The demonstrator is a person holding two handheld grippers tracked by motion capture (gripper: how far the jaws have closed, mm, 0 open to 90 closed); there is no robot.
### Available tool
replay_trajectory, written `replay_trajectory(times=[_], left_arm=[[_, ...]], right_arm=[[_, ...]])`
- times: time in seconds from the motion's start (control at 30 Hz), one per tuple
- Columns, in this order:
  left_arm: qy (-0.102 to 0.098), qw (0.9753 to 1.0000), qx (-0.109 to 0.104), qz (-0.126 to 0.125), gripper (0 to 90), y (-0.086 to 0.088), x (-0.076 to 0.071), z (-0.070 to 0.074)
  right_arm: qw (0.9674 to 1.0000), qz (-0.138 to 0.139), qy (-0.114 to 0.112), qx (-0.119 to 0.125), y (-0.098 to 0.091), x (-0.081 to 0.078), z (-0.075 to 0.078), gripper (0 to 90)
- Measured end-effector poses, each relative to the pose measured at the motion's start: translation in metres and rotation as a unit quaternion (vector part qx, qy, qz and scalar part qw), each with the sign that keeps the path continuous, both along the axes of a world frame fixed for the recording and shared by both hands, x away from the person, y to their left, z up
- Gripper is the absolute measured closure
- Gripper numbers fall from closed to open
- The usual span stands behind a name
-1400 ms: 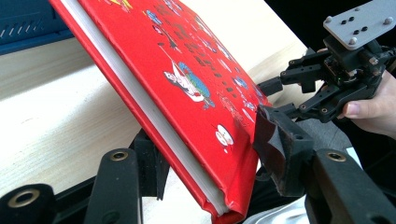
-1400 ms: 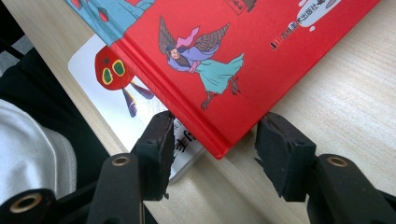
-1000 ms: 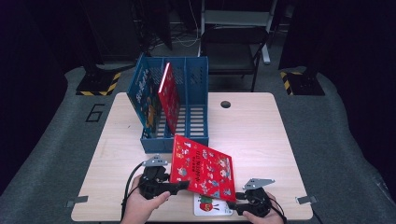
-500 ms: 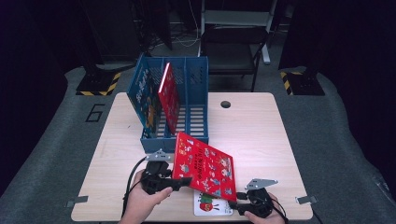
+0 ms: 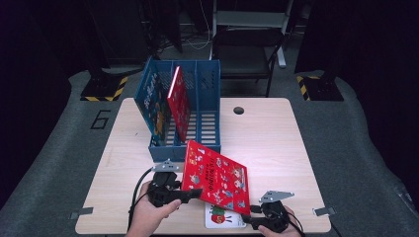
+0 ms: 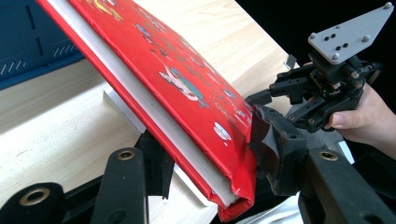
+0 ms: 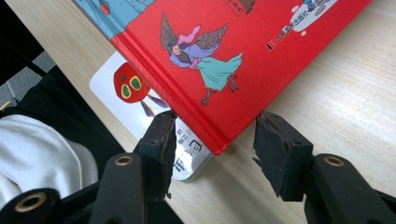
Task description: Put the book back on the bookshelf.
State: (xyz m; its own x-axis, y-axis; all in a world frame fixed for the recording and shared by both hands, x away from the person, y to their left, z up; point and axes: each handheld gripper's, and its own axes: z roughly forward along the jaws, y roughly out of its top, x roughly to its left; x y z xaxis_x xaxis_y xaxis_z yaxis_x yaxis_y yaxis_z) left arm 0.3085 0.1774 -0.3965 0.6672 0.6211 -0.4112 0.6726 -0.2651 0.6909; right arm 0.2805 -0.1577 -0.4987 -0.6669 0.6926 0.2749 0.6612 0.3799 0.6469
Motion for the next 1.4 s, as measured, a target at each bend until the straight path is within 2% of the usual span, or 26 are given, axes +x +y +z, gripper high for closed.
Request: replay_trajectory(times=[0.2,0.23,0.37,0.43,0.5,0.6,0.63,0.73,0.77,0.8,0.87,1.0,1.4], left_arm=[[-0.006,1.0000,0.004,0.002,52.3,-0.002,-0.006,-0.001],[-0.003,1.0000,0.004,-0.002,52.3,-0.002,-0.006,-0.001],[-0.005,1.0000,0.003,0.000,52.3,-0.004,-0.008,-0.004],[0.001,1.0000,0.002,-0.003,52.3,-0.004,-0.007,-0.004],[0.001,1.0000,0.001,-0.007,52.3,-0.005,-0.006,-0.004],[-0.003,1.0000,0.000,-0.008,52.5,-0.008,-0.005,-0.003],[-0.001,0.9999,0.000,-0.014,52.5,-0.008,-0.004,-0.002],[-0.002,0.9999,-0.001,-0.016,52.5,-0.010,-0.001,0.002],[-0.011,0.9998,0.003,-0.018,52.5,-0.010,0.001,0.004],[-0.008,0.9998,0.001,-0.016,52.6,-0.011,0.001,0.005],[-0.017,0.9997,0.004,-0.019,52.6,-0.012,0.003,0.007],[-0.014,0.9997,0.007,-0.018,52.8,-0.013,0.007,0.013],[-0.027,0.9995,0.011,-0.010,53.2,-0.003,0.013,0.032]], right_arm=[[1.0000,0.002,0.002,-0.010,0.002,-0.003,-0.001,48.6],[0.9999,0.001,0.009,-0.007,0.002,-0.005,-0.001,48.6],[0.9999,-0.001,0.006,-0.013,0.001,-0.006,-0.002,48.6],[0.9999,0.001,0.005,-0.015,0.000,-0.007,-0.002,48.6],[0.9998,-0.007,0.012,-0.014,0.000,-0.009,-0.001,48.6],[0.9998,-0.011,0.004,-0.013,-0.003,-0.010,-0.001,48.6],[0.9998,-0.011,0.008,-0.012,-0.003,-0.011,-0.001,48.6],[0.9998,-0.016,-0.007,-0.006,-0.006,-0.011,0.000,48.6],[0.9997,-0.020,-0.011,-0.004,-0.006,-0.011,0.001,48.6],[0.9996,-0.020,-0.017,-0.005,-0.007,-0.011,0.002,48.6],[0.9996,-0.024,-0.016,0.002,-0.007,-0.010,0.003,48.7],[0.9993,-0.033,-0.015,0.009,-0.007,-0.008,0.004,48.7],[0.9978,-0.033,-0.050,0.029,0.000,0.002,0.016,48.8]])
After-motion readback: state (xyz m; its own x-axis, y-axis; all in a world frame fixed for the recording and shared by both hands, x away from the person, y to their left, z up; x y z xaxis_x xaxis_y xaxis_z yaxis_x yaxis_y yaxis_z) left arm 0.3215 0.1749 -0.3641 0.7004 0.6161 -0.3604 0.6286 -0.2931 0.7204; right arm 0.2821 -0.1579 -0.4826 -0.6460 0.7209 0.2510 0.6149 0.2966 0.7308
